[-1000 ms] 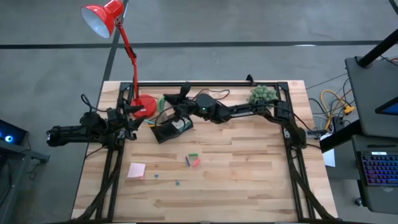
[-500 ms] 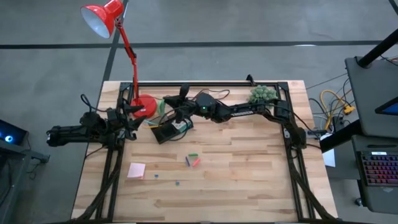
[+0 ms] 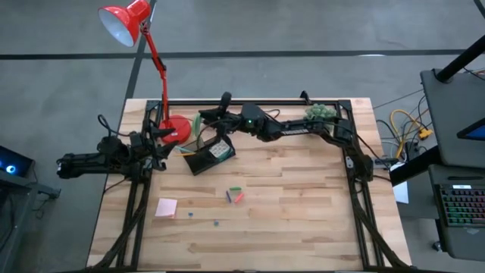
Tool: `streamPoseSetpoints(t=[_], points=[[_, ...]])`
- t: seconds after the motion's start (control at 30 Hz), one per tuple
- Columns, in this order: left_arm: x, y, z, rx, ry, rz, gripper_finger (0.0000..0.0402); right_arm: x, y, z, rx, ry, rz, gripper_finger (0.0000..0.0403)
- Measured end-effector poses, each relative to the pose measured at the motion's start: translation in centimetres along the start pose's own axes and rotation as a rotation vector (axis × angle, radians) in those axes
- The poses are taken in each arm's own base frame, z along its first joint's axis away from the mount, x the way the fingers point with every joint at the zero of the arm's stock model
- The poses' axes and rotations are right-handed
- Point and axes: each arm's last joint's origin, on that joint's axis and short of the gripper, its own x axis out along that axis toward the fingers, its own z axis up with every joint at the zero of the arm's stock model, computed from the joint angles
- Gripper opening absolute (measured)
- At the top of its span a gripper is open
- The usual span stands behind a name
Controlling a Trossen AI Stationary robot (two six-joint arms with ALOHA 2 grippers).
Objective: Pick and place office supplies into organizer
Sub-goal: Put the green scissor into the desk organizer
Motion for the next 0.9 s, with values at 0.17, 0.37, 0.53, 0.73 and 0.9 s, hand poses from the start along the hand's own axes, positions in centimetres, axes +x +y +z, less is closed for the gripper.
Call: streamPoseSetpoints(t=[0.17, 0.37, 0.53, 0.73, 0.9], points=[[0.0, 0.0, 0.1, -0.003, -0.010, 0.001, 0.0196, 1.0, 0.8, -1.8, 0.020, 0.004, -0.025, 0.0012], [0.0, 0.0, 0.1, 0.019, -0.010, 0.001, 0.0196, 2.2, 2.5, -3.0, -0.047, 0.029, 0.004, 0.0012], [0.0, 0.0, 0.1, 0.020, -0.009, 0.001, 0.0196, 2.4, 2.1, -2.7, -0.067, 0.062, 0.047, 0.0013], [0.0, 0.0, 0.1, 0.021, -0.008, 0.000, 0.0196, 2.3, 3.2, -2.7, -0.118, 0.094, 0.123, 0.0013], [0.0, 0.0, 0.1, 0.021, -0.008, 0.001, 0.0196, 2.1, 3.7, -2.9, -0.146, 0.102, 0.142, 0.0013]])
